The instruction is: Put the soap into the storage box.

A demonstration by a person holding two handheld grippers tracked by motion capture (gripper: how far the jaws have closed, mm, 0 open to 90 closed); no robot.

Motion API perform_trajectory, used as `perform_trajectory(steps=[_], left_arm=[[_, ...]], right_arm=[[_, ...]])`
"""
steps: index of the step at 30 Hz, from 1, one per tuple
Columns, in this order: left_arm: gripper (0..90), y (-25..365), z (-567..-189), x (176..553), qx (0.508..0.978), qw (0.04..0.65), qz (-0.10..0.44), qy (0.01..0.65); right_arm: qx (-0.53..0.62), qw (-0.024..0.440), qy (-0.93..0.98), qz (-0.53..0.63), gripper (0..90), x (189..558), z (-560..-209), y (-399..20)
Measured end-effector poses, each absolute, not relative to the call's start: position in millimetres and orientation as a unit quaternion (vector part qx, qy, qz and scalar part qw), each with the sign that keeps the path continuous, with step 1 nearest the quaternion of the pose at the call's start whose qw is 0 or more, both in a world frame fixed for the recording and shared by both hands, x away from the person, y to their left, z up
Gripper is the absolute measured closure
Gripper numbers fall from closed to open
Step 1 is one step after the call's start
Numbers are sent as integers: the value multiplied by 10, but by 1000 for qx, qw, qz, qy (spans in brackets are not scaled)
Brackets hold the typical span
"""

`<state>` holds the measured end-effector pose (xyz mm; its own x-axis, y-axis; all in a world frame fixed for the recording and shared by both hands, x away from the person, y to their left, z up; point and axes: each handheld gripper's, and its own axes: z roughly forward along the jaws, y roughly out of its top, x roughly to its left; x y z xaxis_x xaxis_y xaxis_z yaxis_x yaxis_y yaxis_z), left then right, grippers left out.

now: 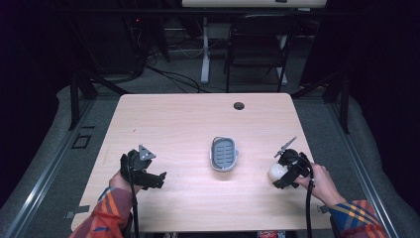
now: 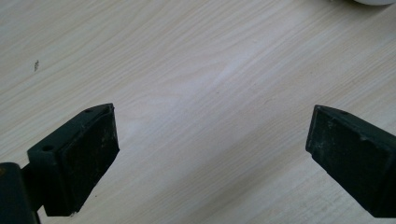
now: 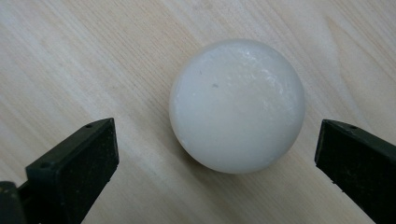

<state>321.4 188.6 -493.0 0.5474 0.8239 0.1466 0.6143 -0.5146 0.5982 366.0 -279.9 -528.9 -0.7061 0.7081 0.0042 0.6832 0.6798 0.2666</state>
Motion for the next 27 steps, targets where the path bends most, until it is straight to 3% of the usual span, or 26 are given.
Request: perform_trajectory(steps=[8,9,20,27], left_arm=[[27,1880,-4929,3211,844,246,214,425],[30,1879,-4928,3209,844,246,215,426],[46,1871,-4935,3211,845,244,216,424],[50,1865,-4935,3209,847,238,216,422]], right_arm=[[376,63,920,92,10,3742,-5337,-2741],[382,68,916,102,48,3742,-5356,-2723],[373,69,922,78,131,3813,-5373,-2689],[365,66,927,62,149,3845,-5386,-2668]])
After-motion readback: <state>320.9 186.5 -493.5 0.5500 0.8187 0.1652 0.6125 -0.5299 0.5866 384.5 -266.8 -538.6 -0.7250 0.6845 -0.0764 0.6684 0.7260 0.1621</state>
